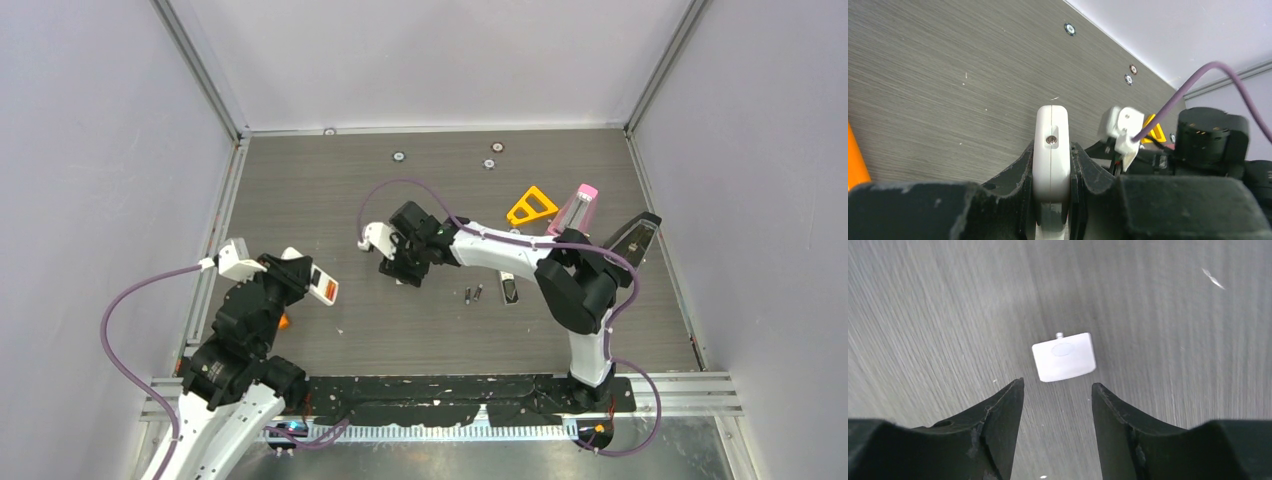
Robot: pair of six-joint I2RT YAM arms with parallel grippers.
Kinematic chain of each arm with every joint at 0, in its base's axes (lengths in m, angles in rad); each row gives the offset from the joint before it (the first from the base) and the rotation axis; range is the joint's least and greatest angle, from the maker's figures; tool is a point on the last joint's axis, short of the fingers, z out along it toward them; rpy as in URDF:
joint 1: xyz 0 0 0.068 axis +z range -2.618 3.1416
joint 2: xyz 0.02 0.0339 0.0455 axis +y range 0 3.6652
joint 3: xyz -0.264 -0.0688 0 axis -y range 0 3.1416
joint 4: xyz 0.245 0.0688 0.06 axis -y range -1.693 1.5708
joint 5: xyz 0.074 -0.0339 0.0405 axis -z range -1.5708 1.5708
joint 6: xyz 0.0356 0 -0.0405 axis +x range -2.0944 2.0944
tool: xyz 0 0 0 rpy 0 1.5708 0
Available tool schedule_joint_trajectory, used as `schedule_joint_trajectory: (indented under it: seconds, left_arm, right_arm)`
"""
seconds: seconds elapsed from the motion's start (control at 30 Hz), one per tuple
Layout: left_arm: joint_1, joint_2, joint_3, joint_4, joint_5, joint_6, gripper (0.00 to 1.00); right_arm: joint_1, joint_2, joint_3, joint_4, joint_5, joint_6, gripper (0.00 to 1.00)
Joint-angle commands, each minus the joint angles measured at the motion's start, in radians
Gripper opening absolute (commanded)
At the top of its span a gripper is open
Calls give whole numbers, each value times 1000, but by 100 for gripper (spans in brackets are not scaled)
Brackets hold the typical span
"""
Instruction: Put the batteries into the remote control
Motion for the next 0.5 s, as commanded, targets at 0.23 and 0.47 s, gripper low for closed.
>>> schedule_joint_trajectory:
  seconds: [0.23, 0.47]
  left_arm:
    - [6, -64, 42, -5, -2, -23, 0]
    - [6, -56, 46, -16, 5, -25, 0]
  right_arm:
    - [-16, 30, 299, -182, 329, 799, 44]
    - [-16, 179, 424, -279, 507, 891, 25]
